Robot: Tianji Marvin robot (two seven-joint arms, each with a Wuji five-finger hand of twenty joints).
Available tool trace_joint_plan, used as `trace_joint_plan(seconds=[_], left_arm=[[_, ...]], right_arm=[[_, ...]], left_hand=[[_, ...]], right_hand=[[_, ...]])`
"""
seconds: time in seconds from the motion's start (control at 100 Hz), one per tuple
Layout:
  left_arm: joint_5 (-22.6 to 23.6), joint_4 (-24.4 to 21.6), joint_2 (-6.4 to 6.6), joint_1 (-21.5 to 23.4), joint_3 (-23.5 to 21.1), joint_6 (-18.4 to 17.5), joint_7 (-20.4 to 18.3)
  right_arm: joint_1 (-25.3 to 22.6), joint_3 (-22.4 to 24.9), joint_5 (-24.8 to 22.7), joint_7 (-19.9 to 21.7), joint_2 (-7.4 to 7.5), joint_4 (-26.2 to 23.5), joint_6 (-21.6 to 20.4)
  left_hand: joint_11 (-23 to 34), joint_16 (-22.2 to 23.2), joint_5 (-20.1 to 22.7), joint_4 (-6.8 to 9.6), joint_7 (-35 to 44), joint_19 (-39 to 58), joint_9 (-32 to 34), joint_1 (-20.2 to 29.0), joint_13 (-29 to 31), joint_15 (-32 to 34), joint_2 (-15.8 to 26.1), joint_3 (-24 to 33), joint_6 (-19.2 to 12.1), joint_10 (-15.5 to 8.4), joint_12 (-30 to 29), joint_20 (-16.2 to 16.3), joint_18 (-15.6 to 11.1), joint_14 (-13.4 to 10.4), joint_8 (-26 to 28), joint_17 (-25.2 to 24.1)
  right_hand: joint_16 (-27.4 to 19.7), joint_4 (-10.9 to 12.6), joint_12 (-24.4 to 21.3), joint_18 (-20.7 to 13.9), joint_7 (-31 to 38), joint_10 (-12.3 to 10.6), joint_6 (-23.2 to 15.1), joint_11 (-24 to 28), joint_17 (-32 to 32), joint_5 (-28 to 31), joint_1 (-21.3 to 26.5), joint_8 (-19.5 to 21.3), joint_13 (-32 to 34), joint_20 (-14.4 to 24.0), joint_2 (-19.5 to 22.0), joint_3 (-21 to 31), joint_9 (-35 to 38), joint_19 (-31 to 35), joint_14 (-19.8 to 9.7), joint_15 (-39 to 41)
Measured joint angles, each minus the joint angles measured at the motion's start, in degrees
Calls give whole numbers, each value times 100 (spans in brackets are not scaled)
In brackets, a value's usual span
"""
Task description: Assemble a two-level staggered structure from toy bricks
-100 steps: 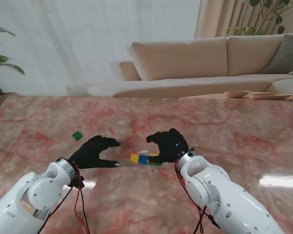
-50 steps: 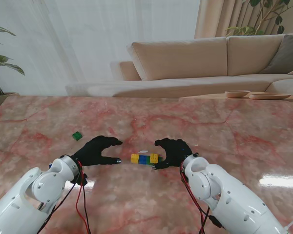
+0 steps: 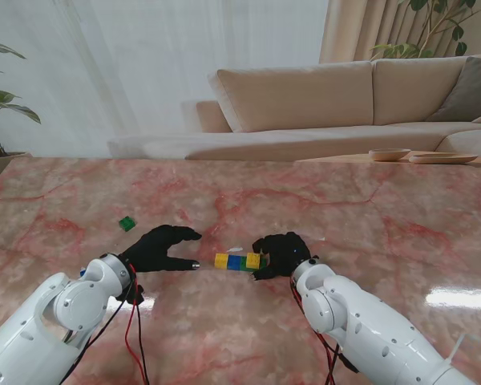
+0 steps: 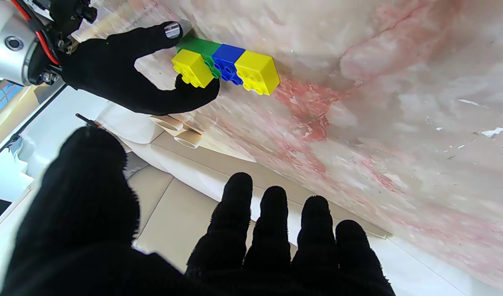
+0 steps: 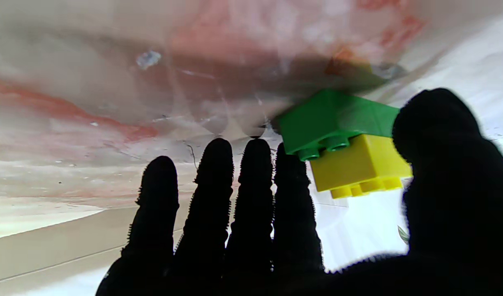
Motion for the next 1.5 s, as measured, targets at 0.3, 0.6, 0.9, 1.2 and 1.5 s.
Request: trace_joint_plan(seconds=[0.3, 0.6, 0.9, 1.2, 1.5], left_arm=[[76, 278, -3, -294, -113, 34, -113], [573, 1047, -6, -912, -164, -35, 113], [1024, 1981, 50, -1778, 77, 127, 146], [1086, 3045, 106, -2733, 731, 293, 62], [1344, 3827, 89, -3324, 1539, 862, 548]], right_arm=[[12, -36, -161, -129, -12, 23, -156], [21, -39, -211, -68, -3, 8, -178], [15, 0, -223, 63, 24, -49, -181], [10, 7, -218, 178, 45, -112, -177], [6, 19, -221, 248, 54, -144, -146]], left_hand=[[0, 69, 0, 0, 8, 821, -2, -1, -100, 0, -1, 0, 0, 0, 0, 578, 326, 16, 0, -95], [9, 435, -20, -27, 226, 331, -344, -9, -409, -1, -80, 645, 0, 0, 290, 1223, 331, 29, 0, -173], [80, 1032, -180, -95, 361, 125, -709, -195, -548, 135, -729, 2590, -52, 0, 753, 1813, 324, 30, 146, -220], [-274, 1033, -736, -97, 266, 124, -789, 60, -688, 191, -1021, 4431, -190, -46, 737, 1804, 272, 30, 63, -220], [-233, 1090, -730, -479, 133, 123, -789, -209, -696, 343, -1594, 3358, 371, 92, 864, 1803, 244, 35, -1, -220]], right_hand=[[68, 0, 17, -3, 273, -81, -232, -2, 244, 510, 294, 12, 515, 60, 3, -8, 742, 230, -21, 128], [77, 0, 62, -3, 270, -89, -233, -135, 294, 511, 295, -59, 592, 61, 3, -8, 793, 296, -27, 136], [79, 0, 81, -3, 272, -94, -233, -142, 294, 511, 295, -129, 593, 61, 3, -8, 826, 297, -59, 136], [81, 0, 124, -3, 272, -104, -234, -159, 294, 511, 295, -151, 593, 61, 4, -8, 822, 297, -59, 136], [84, 0, 140, -3, 273, -164, -233, -165, 294, 511, 295, -201, 593, 61, 4, -8, 822, 298, -59, 136]])
